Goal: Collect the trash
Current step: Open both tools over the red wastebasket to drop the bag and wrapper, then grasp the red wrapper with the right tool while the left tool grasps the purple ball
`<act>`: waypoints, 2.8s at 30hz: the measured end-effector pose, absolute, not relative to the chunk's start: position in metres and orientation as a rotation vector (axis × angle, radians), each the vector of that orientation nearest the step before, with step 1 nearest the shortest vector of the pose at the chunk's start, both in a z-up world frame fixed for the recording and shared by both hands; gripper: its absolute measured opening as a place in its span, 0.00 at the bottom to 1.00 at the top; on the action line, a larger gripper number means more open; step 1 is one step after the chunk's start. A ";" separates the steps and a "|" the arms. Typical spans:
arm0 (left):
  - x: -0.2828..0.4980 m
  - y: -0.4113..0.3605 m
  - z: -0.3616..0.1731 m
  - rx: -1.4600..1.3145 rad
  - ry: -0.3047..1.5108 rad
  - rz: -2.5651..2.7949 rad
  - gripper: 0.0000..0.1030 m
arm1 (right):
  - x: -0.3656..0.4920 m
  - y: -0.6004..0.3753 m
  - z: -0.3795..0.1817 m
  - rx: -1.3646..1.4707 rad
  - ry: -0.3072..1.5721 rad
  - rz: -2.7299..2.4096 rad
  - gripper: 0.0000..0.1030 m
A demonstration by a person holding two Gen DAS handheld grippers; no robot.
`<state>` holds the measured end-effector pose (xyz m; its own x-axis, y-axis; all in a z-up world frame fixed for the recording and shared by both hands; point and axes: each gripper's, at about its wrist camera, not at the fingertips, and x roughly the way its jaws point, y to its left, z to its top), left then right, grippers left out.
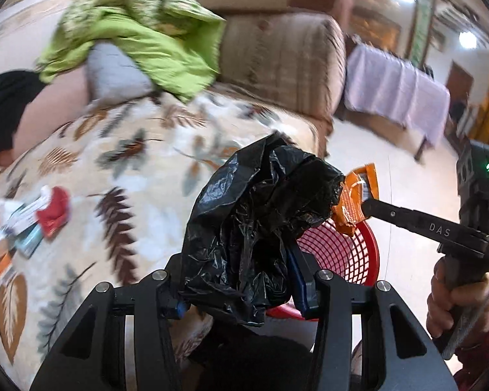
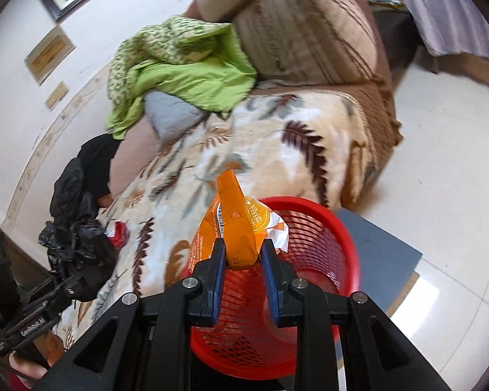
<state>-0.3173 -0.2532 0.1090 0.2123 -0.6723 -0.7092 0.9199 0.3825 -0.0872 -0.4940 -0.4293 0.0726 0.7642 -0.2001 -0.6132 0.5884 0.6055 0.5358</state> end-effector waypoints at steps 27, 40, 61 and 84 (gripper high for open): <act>-0.280 -0.177 0.110 0.334 0.739 -0.957 0.70 | -0.449 -0.390 0.096 0.730 0.526 -0.341 0.52; -0.181 -0.041 0.099 0.121 0.770 -0.613 0.70 | -0.323 -0.287 0.106 0.561 0.646 -0.075 0.53; -0.031 0.050 0.044 -0.132 0.922 -0.238 0.53 | -0.221 -0.259 0.085 0.612 0.693 -0.038 0.55; -0.023 0.044 0.030 -0.060 0.947 -0.294 0.20 | -0.060 -0.286 0.011 0.840 0.896 -0.195 0.55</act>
<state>-0.0233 0.0440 0.0296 0.5477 -0.2740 -0.7905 0.2215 0.9586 -0.1788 -0.0604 -0.2859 0.0107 0.6313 0.1819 -0.7539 0.4787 0.6734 0.5633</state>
